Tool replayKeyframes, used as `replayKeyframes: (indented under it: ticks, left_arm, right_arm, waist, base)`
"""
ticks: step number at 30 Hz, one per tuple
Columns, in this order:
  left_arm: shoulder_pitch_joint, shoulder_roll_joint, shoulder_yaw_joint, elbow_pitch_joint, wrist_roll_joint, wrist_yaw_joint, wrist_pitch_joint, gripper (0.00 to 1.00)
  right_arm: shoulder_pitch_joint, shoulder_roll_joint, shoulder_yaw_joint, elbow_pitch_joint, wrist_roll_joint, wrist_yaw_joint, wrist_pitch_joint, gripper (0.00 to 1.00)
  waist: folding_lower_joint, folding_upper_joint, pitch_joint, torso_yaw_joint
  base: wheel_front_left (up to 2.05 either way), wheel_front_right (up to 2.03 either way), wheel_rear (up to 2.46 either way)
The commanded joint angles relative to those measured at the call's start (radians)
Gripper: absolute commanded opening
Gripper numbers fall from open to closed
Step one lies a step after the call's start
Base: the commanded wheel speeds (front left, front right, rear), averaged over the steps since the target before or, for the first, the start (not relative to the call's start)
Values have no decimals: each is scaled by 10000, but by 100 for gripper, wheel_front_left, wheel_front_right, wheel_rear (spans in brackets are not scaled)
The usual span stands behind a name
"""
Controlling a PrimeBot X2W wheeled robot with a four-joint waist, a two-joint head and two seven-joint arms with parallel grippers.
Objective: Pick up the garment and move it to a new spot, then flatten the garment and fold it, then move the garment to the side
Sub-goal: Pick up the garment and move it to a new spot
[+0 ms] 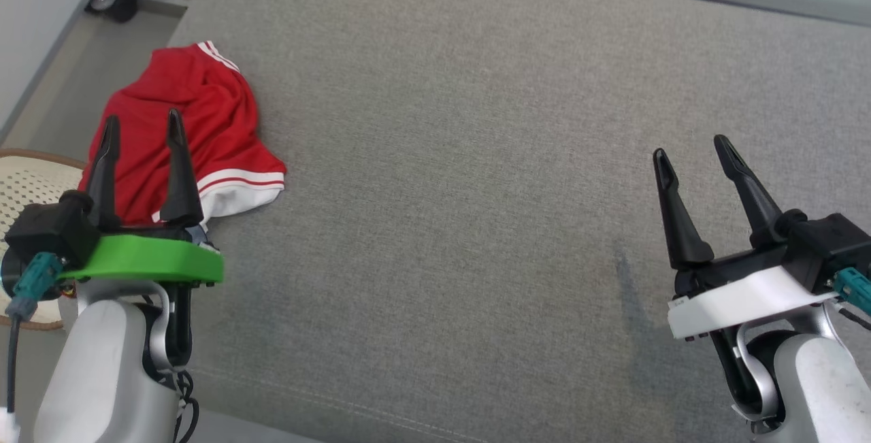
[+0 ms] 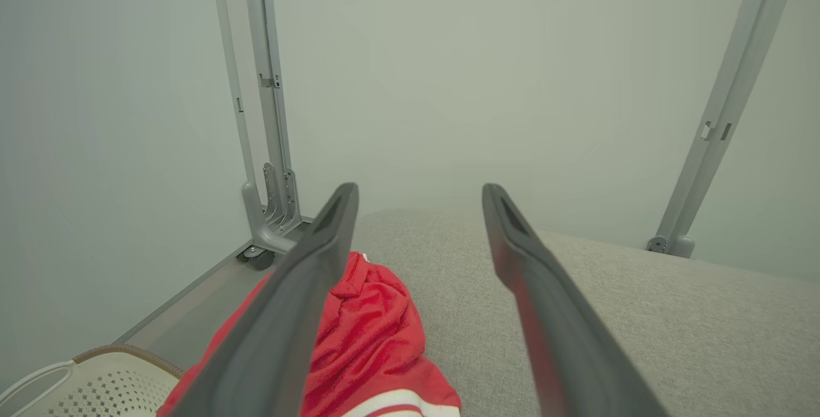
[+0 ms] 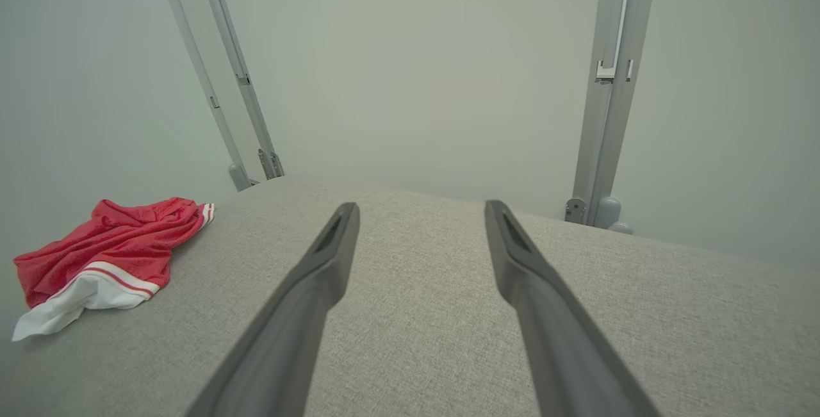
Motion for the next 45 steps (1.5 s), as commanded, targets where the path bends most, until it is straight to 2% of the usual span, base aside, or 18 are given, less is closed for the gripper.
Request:
replayKeyframes:
  ticks: [1, 5, 6, 9, 13, 18, 19, 20, 23, 27, 33, 40, 45]
  left_arm:
    - [-474, -153, 110, 633, -205, -249, -37, 100]
    - [-1213, -396, 239, 2602, -628, -899, -29, 100]
    - [-1213, -396, 239, 2602, -628, -899, -29, 100]
    - [-1776, -480, 122, 4149, -801, -1238, -13, 100]
    - [-2393, -523, -144, 6019, -890, -1495, 173, 100]
    - [-2820, -663, -377, 7707, -1071, -1651, 337, 98]
    - [-2880, -666, -407, 7870, -1055, -1655, 299, 12]
    - [-2945, -659, -425, 8006, -994, -1658, 265, 0]
    - [-2983, -569, -437, 8024, -659, -1471, 87, 0]
    - [-2692, -403, -50, 6730, -209, -1088, 6, 0]
    - [-1322, -363, 441, 3699, 809, -675, -33, 0]
    - [501, -461, 553, -91, 1587, -97, -37, 0]
    - [1591, -509, 248, -2508, 1914, 206, 182, 0]
  right_arm:
    - [-279, -141, -12, -144, 12, -13, 65, 100]
    - [-520, -319, 21, -259, 51, -15, 111, 100]
    - [-520, -319, 21, -259, 51, -15, 111, 100]
    - [-611, -370, -3, -281, 61, -13, 110, 100]
    - [-748, -404, 16, -233, 113, -13, 65, 100]
    - [-804, -377, -6, -127, 129, -13, -4, 100]
    - [-809, -354, -18, -105, 127, -13, -27, 100]
    - [-795, -337, -42, -65, 133, -13, -36, 100]
    - [-743, -261, -114, 42, 145, -13, -141, 100]
    - [-677, -126, -203, 213, 149, -13, -322, 100]
    - [-434, 159, -351, 525, 165, -13, -643, 100]
    - [37, 399, -535, 760, 165, -13, -828, 100]
    - [304, 563, -707, 756, 204, -13, -942, 100]
  waist:
    - [0, 0, 1646, -994]
    - [0, 0, 2156, -1296]
    - [0, 0, 2156, -1296]
    - [0, 0, 2382, -1410]
    - [0, 0, 2576, -1521]
    - [0, 0, 2670, -1564]
    - [0, 0, 2655, -1566]
    - [0, 0, 2619, -1561]
    - [0, 0, 2440, -1541]
    - [0, 0, 2024, -1542]
    - [0, 0, 1144, -1648]
    - [0, 0, 96, -1904]
    - [0, 0, -313, -2286]
  base:
    - [0, 0, 0]
    - [0, 0, 0]
    - [0, 0, 0]
    - [0, 0, 0]
    - [0, 0, 0]
    - [0, 0, 0]
    - [0, 0, 0]
    - [0, 0, 0]
    - [0, 0, 0]
    - [0, 0, 0]
    - [0, 0, 0]
    - [0, 0, 0]
    - [0, 0, 0]
